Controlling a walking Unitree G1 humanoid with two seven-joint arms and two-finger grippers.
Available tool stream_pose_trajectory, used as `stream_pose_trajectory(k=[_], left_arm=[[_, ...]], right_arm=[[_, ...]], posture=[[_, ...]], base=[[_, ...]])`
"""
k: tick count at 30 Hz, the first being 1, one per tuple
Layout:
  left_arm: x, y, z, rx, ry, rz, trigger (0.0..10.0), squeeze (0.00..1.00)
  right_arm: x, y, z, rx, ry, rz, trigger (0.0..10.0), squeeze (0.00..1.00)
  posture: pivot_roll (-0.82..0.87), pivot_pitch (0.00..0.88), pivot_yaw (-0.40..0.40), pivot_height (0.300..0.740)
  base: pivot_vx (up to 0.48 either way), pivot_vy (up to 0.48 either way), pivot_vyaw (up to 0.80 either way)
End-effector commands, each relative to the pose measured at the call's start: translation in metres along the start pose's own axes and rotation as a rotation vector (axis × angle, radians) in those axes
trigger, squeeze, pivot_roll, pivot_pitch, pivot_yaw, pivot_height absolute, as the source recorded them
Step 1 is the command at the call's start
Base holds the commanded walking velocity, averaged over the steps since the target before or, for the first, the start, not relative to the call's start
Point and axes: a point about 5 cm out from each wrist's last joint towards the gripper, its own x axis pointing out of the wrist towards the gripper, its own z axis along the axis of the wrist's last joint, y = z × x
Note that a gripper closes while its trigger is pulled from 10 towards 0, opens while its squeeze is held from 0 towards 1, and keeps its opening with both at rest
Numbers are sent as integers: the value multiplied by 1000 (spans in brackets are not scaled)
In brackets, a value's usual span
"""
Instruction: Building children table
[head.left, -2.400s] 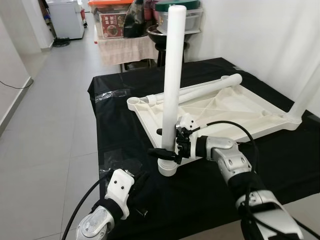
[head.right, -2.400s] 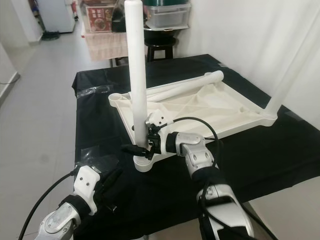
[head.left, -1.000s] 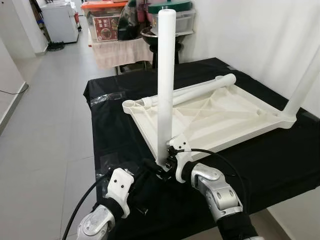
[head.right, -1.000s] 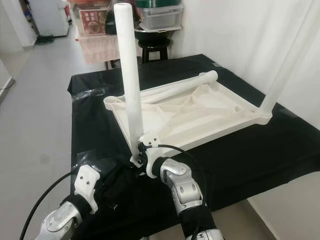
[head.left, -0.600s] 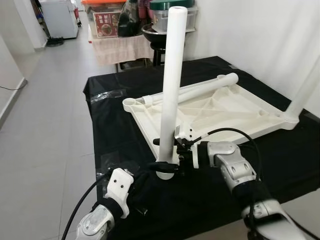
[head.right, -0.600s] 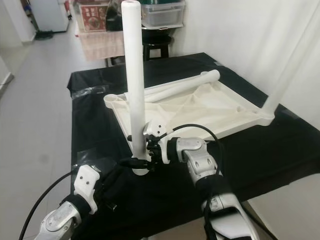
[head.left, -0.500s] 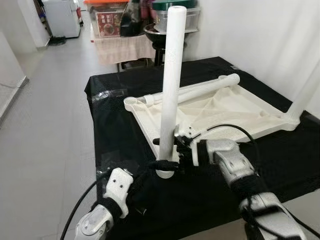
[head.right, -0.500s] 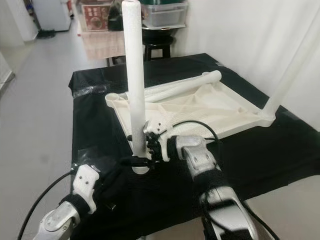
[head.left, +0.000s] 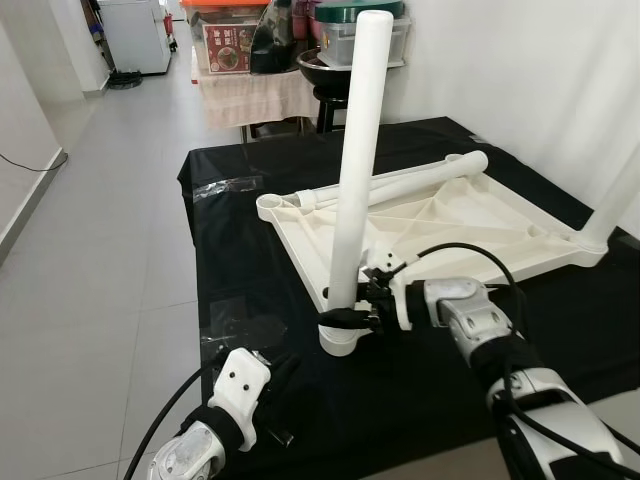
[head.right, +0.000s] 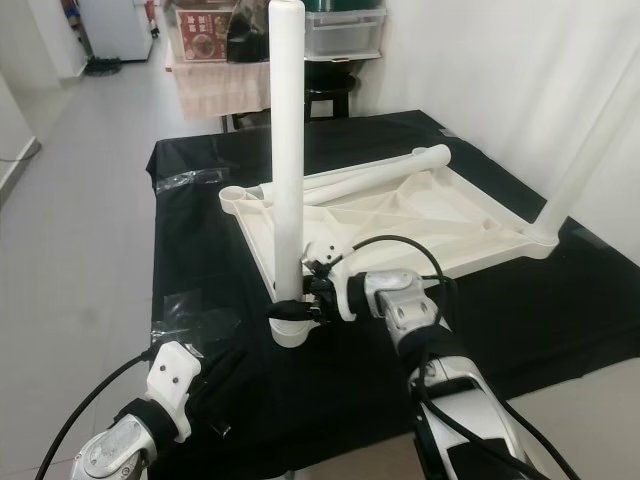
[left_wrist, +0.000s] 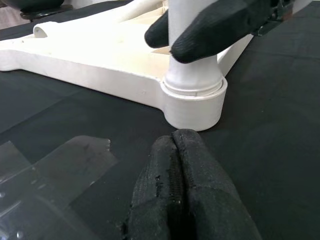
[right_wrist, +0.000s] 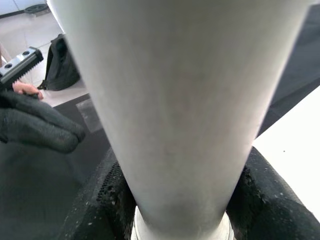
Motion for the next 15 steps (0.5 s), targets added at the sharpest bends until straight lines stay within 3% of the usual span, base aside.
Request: stream_pose_trajectory(k=[1, 3, 4, 5, 6, 7, 8, 9, 10, 12, 15], left_arm=[[-2, -1, -1, 6, 16, -10, 10000, 0], [-3, 0, -2, -6, 12, 1, 10000, 0], [-4, 2, -2, -16, 9, 13, 10000, 0], [-4, 2, -2, -16, 9, 13, 10000, 0], [-5, 4, -3, -23, 7, 23, 10000, 0], [-5, 4, -3, -23, 7, 23, 10000, 0], [-5, 5, -3, -28, 9, 28, 10000, 0], [-5, 5, -3, -28, 9, 28, 10000, 0], [-6, 7, -3, -27, 13, 27, 10000, 0], [-5, 7, -4, -35, 16, 23, 10000, 0], [-5, 7, -5, -35, 19, 14, 10000, 0]], right_arm=[[-2, 3, -6, 30, -8, 25, 0, 0], [-8, 7, -13, -1, -4, -18, 0, 0], [5, 19, -22, -6, -17, -173, 0, 0], [5, 19, -22, -6, -17, -173, 0, 0], [17, 27, -27, 35, -53, -426, 0, 0], [17, 27, -27, 35, -53, -426, 0, 0], [37, 54, -39, 77, -30, -529, 0, 0], [37, 54, -39, 77, -30, -529, 0, 0], [45, 63, -33, 86, -52, -612, 0, 0], [50, 61, -30, 94, -54, -640, 0, 0], [55, 59, -28, 91, -52, -624, 0, 0]], posture=[[-8, 0, -26, 740], [-20, 0, -23, 740], [-29, 0, -32, 740], [-29, 0, -32, 740], [-31, 0, -30, 740], [-31, 0, -30, 740], [-34, 0, -6, 740], [-34, 0, -6, 740], [-49, 0, 4, 740], [-42, 0, -1, 740], [-32, 0, -8, 740]], base=[[0, 0, 0], [0, 0, 0], [0, 0, 0], [0, 0, 0], [0, 0, 0], [0, 0, 0], [0, 0, 0], [0, 0, 0], [0, 0, 0], [0, 0, 0], [0, 0, 0]])
